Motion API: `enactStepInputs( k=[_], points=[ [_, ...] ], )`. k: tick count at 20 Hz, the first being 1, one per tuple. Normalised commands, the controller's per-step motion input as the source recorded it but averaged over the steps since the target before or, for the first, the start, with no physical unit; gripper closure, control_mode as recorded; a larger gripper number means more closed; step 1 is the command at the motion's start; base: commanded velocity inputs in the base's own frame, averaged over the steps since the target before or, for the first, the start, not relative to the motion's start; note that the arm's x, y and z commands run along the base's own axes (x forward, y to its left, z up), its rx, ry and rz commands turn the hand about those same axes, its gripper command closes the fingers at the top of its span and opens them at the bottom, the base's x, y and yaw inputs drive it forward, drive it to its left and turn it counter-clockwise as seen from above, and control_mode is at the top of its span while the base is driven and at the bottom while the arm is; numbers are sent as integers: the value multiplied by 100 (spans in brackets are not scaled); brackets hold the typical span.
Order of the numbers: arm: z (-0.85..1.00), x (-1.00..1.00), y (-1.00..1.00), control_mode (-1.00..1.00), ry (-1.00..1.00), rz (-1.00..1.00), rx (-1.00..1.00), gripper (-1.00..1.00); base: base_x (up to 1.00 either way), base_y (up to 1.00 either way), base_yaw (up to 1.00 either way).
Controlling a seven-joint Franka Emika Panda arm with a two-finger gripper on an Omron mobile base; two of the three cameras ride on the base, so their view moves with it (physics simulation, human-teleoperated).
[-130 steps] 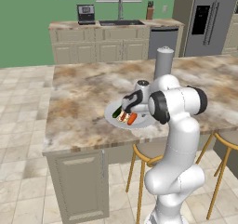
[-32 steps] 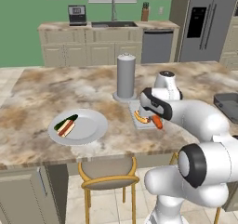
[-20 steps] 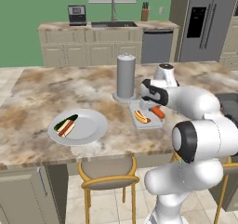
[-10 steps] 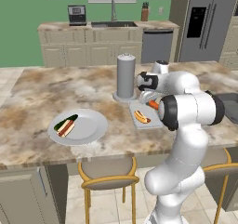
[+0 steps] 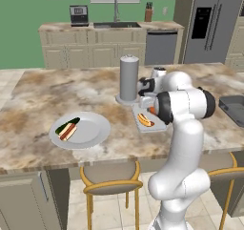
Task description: Place one cooked food and one vegetable from the large plate to each tupperware container.
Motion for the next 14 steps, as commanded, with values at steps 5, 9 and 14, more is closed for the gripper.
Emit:
enactStepInputs(
  k=[5,9,14],
  points=[
    [-8,23,-12,-100,0,3,0,100,0,0,0],
    [-28,18,-5,-100,-2,3,0,100,0,0,0],
    [-34,7,0,-100,-2,1,0,100,0,0,0]
  ],
)
